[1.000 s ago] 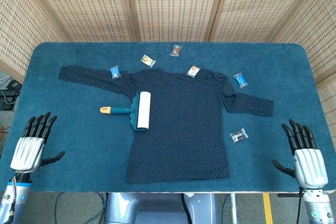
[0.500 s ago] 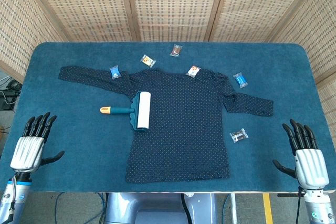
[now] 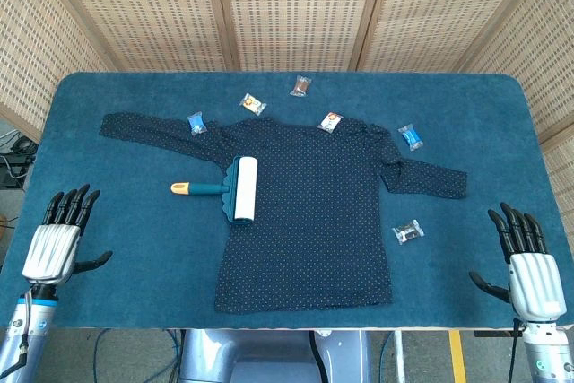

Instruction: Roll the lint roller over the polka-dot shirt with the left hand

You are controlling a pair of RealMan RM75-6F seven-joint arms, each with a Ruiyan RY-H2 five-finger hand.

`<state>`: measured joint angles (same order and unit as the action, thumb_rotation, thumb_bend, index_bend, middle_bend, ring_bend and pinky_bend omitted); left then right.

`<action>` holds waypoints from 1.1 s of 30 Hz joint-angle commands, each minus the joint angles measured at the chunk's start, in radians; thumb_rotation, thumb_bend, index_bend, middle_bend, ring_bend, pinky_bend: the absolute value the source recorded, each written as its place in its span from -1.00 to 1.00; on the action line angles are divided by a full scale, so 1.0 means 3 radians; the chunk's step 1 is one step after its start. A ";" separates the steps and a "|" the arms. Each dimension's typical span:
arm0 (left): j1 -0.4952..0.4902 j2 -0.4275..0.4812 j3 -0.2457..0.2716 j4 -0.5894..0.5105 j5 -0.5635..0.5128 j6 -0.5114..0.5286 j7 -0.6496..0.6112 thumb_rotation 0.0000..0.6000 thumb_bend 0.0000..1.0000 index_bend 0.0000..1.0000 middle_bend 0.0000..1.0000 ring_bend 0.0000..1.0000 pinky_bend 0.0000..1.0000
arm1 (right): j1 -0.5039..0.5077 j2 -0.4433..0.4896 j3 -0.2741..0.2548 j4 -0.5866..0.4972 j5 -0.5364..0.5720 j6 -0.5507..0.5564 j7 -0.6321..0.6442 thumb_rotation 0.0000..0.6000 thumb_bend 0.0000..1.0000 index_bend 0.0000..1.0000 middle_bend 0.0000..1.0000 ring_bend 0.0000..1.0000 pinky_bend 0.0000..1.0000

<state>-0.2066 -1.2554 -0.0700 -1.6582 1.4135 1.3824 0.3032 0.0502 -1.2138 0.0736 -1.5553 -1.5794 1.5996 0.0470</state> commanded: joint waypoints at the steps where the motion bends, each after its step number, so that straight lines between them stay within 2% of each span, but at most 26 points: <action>1: -0.0171 0.0065 -0.0161 -0.0104 -0.0176 -0.0183 0.0211 1.00 -0.62 -1.00 -0.74 -0.60 -0.41 | 0.0004 0.0001 0.0003 0.0004 0.0007 -0.0010 0.0010 1.00 -0.66 -0.97 -1.00 -1.00 -1.00; 2: -0.0209 0.0069 -0.0197 -0.0121 -0.0212 -0.0221 0.0235 1.00 -0.61 -1.00 -0.57 -0.43 -0.28 | 0.0005 0.0003 0.0004 0.0004 0.0011 -0.0014 0.0014 1.00 -0.66 -0.96 -1.00 -1.00 -1.00; 4: -0.0345 0.0078 -0.0301 -0.0134 -0.0307 -0.0369 0.0292 1.00 -0.60 -1.00 -0.07 -0.05 0.01 | 0.0007 0.0006 0.0007 0.0007 0.0027 -0.0028 0.0029 1.00 -0.66 -0.95 -1.00 -1.00 -1.00; 7: -0.0577 0.0134 -0.0424 -0.0167 -0.0590 -0.0740 0.0399 1.00 -0.58 -0.98 0.29 0.22 0.20 | 0.0009 0.0012 0.0013 0.0012 0.0054 -0.0047 0.0062 1.00 -0.66 -0.93 -1.00 -1.00 -1.00; 8: -0.0802 0.0149 -0.0537 -0.0101 -0.0813 -0.1057 0.0515 1.00 -0.58 -0.95 0.38 0.28 0.24 | 0.0010 0.0014 0.0021 0.0019 0.0072 -0.0054 0.0085 1.00 -0.66 -0.93 -1.00 -1.00 -1.00; 13: -0.1218 0.0167 -0.0666 -0.0025 -0.1532 -0.1597 0.0812 1.00 -0.55 -0.57 0.64 0.48 0.36 | 0.0022 0.0008 0.0025 0.0048 0.0099 -0.0095 0.0107 1.00 -0.66 -0.93 -1.00 -1.00 -1.00; 16: -0.1472 0.0123 -0.0678 0.0051 -0.1923 -0.1755 0.1033 1.00 -0.55 -0.38 0.69 0.52 0.38 | 0.0036 -0.0005 0.0036 0.0081 0.0139 -0.0137 0.0122 1.00 -0.67 -0.93 -1.00 -1.00 -1.00; 18: -0.1615 0.0064 -0.0659 0.0111 -0.2098 -0.1768 0.1187 1.00 -0.53 -0.31 0.70 0.52 0.39 | 0.0041 -0.0013 0.0043 0.0106 0.0163 -0.0156 0.0135 1.00 -0.67 -0.93 -1.00 -1.00 -1.00; 27: -0.2239 -0.0266 -0.0497 0.0423 -0.2888 -0.1806 0.1761 1.00 -0.52 -0.31 0.70 0.53 0.39 | 0.0049 -0.0018 0.0105 0.0200 0.0288 -0.0202 0.0241 1.00 -0.67 -0.92 -1.00 -1.00 -1.00; 33: -0.2525 -0.0526 -0.0350 0.0673 -0.3130 -0.1772 0.2006 1.00 -0.52 -0.28 0.70 0.53 0.39 | 0.0054 -0.0018 0.0122 0.0242 0.0327 -0.0227 0.0292 1.00 -0.66 -0.93 -1.00 -1.00 -1.00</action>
<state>-0.9440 -1.3931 -0.1908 -1.4763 0.4926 0.8488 0.8889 0.0662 -1.2190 0.1100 -1.4835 -1.4819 1.5321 0.1338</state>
